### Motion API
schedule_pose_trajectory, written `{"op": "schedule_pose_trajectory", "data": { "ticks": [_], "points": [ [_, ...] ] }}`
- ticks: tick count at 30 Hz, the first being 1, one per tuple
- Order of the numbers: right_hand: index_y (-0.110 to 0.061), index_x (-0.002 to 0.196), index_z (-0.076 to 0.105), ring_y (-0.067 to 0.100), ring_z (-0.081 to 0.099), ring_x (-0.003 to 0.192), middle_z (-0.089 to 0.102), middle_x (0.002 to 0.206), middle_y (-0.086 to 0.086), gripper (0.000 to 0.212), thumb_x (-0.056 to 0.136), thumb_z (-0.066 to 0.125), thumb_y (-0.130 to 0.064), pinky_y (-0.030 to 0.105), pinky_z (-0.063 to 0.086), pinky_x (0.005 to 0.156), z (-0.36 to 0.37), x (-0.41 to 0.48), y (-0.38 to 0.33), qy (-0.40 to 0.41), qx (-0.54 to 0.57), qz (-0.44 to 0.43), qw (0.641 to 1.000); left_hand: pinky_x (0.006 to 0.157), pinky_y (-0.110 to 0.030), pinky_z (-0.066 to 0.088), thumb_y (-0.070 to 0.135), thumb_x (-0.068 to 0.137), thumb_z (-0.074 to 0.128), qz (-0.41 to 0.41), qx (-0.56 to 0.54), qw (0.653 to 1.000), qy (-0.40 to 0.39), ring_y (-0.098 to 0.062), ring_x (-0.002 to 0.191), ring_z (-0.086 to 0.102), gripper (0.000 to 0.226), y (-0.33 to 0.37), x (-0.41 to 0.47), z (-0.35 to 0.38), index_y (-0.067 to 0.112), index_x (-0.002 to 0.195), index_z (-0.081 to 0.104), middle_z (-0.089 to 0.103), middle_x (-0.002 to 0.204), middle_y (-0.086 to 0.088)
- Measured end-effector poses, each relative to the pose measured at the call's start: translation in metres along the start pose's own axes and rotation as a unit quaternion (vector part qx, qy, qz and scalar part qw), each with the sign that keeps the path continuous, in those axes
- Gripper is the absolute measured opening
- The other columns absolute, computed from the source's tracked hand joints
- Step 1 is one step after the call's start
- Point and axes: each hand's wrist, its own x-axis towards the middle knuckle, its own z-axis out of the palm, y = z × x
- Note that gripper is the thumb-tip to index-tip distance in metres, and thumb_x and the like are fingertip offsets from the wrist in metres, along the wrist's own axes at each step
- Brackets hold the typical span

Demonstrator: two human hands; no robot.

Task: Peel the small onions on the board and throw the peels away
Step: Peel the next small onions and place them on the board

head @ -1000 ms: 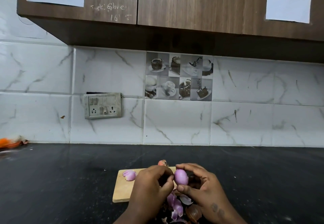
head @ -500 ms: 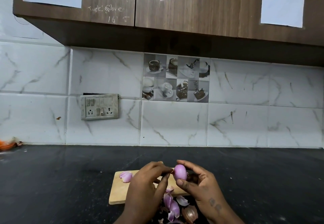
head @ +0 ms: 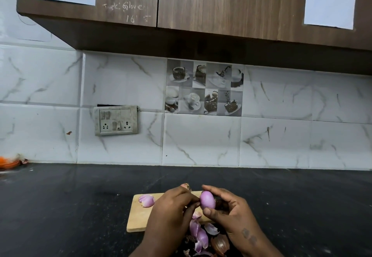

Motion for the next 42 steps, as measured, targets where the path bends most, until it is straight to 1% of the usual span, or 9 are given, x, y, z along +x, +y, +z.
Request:
{"op": "schedule_pose_trajectory", "data": {
  "ticks": [6, 14, 19, 24, 28, 32, 35, 37, 42],
  "points": [
    [-0.039, 0.119, 0.075, 0.01, 0.068, 0.118, 0.072, 0.122, -0.011, 0.047, 0.073, 0.086, -0.035, 0.027, 0.055, 0.096, 0.0, -0.001, 0.0, -0.01, -0.063, -0.009, 0.998, 0.061, -0.028, 0.049, 0.031, 0.09, 0.059, 0.052, 0.091, 0.994, -0.042, -0.011, 0.072, 0.061, 0.016, -0.002, -0.002, 0.003, 0.026, 0.08, 0.07, 0.063, 0.079, 0.009],
    [-0.033, 0.119, 0.076, 0.011, 0.069, 0.115, 0.072, 0.119, -0.009, 0.043, 0.077, 0.086, -0.027, 0.025, 0.057, 0.092, 0.0, -0.003, -0.003, -0.027, -0.063, -0.009, 0.998, 0.064, -0.012, 0.03, 0.032, 0.085, 0.062, 0.017, 0.082, 0.996, -0.043, -0.005, 0.071, 0.051, 0.012, 0.003, -0.002, 0.002, 0.025, 0.075, 0.062, 0.057, 0.075, 0.013],
    [-0.031, 0.116, 0.077, 0.019, 0.073, 0.11, 0.072, 0.12, -0.002, 0.044, 0.073, 0.087, -0.026, 0.033, 0.06, 0.089, 0.004, -0.002, -0.003, -0.01, -0.028, -0.006, 1.0, 0.067, -0.004, 0.034, 0.026, 0.08, 0.069, -0.072, 0.004, 0.997, -0.03, 0.0, 0.073, 0.054, 0.007, 0.008, 0.002, 0.003, 0.027, 0.075, 0.064, 0.057, 0.072, 0.013],
    [-0.023, 0.115, 0.077, 0.032, 0.074, 0.103, 0.073, 0.12, 0.012, 0.045, 0.073, 0.087, -0.013, 0.035, 0.062, 0.078, 0.005, 0.0, -0.001, -0.015, 0.033, 0.014, 0.999, 0.058, -0.02, 0.048, 0.013, 0.076, 0.075, -0.193, -0.121, 0.974, -0.007, -0.007, 0.065, 0.063, 0.011, 0.015, 0.006, -0.004, 0.022, 0.07, 0.07, 0.067, 0.07, 0.007],
    [-0.024, 0.118, 0.075, 0.035, 0.073, 0.106, 0.076, 0.117, 0.011, 0.045, 0.075, 0.086, -0.015, 0.043, 0.062, 0.086, 0.005, 0.001, -0.001, -0.005, 0.04, 0.017, 0.999, 0.064, -0.022, 0.055, 0.008, 0.085, 0.079, -0.256, -0.233, 0.938, -0.025, -0.004, 0.066, 0.068, 0.015, 0.015, 0.008, -0.009, 0.019, 0.076, 0.078, 0.075, 0.074, 0.002],
    [-0.026, 0.116, 0.076, 0.032, 0.074, 0.106, 0.076, 0.117, 0.009, 0.046, 0.072, 0.087, -0.018, 0.04, 0.062, 0.087, 0.005, 0.002, 0.0, 0.009, 0.043, 0.019, 0.999, 0.071, -0.024, 0.058, 0.017, 0.086, 0.082, -0.177, -0.165, 0.97, -0.01, -0.007, 0.085, 0.073, 0.016, 0.008, 0.001, -0.006, 0.032, 0.089, 0.081, 0.075, 0.088, 0.015],
    [-0.024, 0.118, 0.075, 0.032, 0.074, 0.106, 0.075, 0.119, 0.01, 0.049, 0.072, 0.088, -0.016, 0.045, 0.062, 0.088, 0.004, 0.001, 0.001, 0.008, 0.037, 0.019, 0.999, 0.069, -0.02, 0.057, 0.019, 0.085, 0.083, -0.104, -0.088, 0.991, -0.007, 0.001, 0.086, 0.069, 0.019, 0.005, -0.002, -0.002, 0.034, 0.096, 0.078, 0.072, 0.09, 0.022],
    [-0.024, 0.119, 0.075, 0.032, 0.074, 0.105, 0.073, 0.12, 0.011, 0.05, 0.073, 0.088, -0.014, 0.048, 0.061, 0.089, 0.004, 0.001, 0.003, -0.001, 0.029, 0.021, 0.999, 0.068, -0.02, 0.056, 0.022, 0.084, 0.081, -0.089, -0.051, 0.995, -0.012, 0.003, 0.083, 0.066, 0.017, 0.004, -0.003, -0.001, 0.035, 0.095, 0.076, 0.07, 0.088, 0.024],
    [-0.025, 0.112, 0.077, 0.031, 0.074, 0.101, 0.073, 0.119, 0.008, 0.049, 0.073, 0.085, 0.004, 0.035, 0.062, 0.081, 0.003, 0.001, 0.003, -0.013, 0.007, 0.019, 1.0, 0.063, -0.025, 0.053, 0.025, 0.08, 0.075, -0.106, -0.051, 0.993, -0.02, -0.003, 0.076, 0.066, 0.006, 0.003, 0.001, -0.001, 0.031, 0.083, 0.075, 0.067, 0.078, 0.019]
  ]
}}
